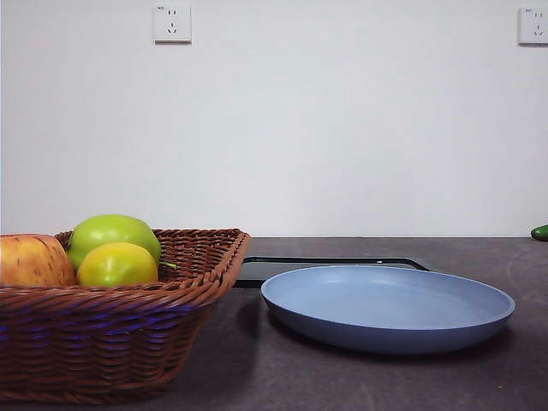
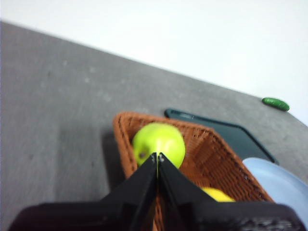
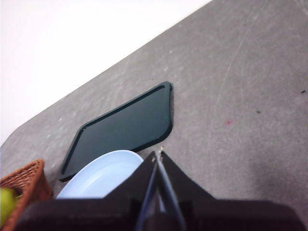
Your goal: Take the lemon from the basket,put the lemon in the plate,hand out the plate
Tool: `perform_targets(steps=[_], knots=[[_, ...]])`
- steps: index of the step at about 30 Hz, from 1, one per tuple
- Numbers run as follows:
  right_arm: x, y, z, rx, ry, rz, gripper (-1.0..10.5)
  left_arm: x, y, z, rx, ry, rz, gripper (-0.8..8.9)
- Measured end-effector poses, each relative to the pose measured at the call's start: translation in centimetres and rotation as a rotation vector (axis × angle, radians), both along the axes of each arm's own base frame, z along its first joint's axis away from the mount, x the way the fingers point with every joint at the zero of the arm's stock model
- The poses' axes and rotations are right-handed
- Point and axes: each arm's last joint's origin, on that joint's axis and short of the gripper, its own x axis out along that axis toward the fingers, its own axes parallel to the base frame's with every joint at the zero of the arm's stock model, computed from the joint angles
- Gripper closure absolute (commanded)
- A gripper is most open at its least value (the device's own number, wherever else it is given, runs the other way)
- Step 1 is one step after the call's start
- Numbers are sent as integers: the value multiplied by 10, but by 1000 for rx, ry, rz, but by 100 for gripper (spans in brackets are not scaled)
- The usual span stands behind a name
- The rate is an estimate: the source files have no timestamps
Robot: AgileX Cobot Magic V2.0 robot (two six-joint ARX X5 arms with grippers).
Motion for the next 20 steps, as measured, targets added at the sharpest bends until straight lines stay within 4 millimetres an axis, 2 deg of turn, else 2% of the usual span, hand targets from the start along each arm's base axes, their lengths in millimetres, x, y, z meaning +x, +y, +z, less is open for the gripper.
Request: perform_targets(steps=[7, 12, 15, 20], knots=[[-13, 0, 53, -13, -32, 2, 944, -6, 0, 43, -11, 21, 5, 807], [-17, 0, 89, -77, -10, 14, 944, 1, -1, 74, 11, 42, -23, 807], [-15, 0, 110, -119, 28, 25, 943, 8, -2, 93, 59, 54, -65, 807], [-2, 0, 134, -202, 151, 62, 943, 25, -3, 118, 123, 132, -139, 807]])
